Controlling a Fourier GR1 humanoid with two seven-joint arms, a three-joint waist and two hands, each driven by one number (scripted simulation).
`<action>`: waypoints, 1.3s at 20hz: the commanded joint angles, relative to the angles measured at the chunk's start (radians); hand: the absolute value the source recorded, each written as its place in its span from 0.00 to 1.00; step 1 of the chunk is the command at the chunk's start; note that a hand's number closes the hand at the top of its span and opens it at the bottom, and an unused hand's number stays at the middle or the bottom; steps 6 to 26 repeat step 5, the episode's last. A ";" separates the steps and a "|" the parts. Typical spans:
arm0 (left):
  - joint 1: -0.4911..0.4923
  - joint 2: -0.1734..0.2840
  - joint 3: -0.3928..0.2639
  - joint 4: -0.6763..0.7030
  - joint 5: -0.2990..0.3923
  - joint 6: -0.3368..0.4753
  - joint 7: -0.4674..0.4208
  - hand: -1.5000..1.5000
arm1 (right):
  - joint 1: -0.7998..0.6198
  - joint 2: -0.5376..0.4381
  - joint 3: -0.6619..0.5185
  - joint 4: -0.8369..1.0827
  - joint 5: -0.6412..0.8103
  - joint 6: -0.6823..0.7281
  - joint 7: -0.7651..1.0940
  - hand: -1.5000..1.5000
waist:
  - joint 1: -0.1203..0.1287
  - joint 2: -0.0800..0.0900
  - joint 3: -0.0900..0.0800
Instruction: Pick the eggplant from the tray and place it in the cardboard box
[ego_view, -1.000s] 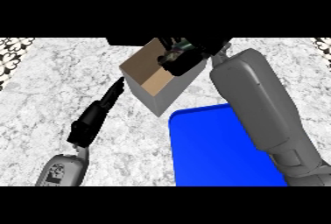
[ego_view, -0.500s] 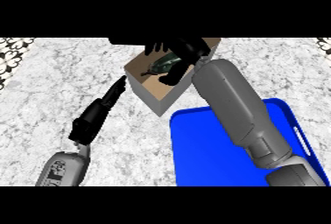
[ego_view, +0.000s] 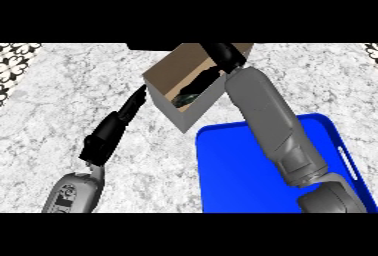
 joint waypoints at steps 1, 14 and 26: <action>0.038 -0.016 -0.025 -0.031 -0.010 0.008 -0.008 0.50 | -0.037 -0.022 -0.153 0.047 -0.142 0.024 -0.035 0.00 | 0.010 0.004 0.000; 0.007 -0.021 -0.014 0.025 -0.019 0.012 -0.034 0.50 | -0.055 -0.110 -0.252 0.099 -0.248 0.154 -0.049 0.00 | -0.008 0.004 0.000; 0.007 -0.021 -0.014 0.025 -0.019 0.012 -0.034 0.50 | -0.055 -0.110 -0.252 0.099 -0.248 0.154 -0.049 0.00 | -0.008 0.004 0.000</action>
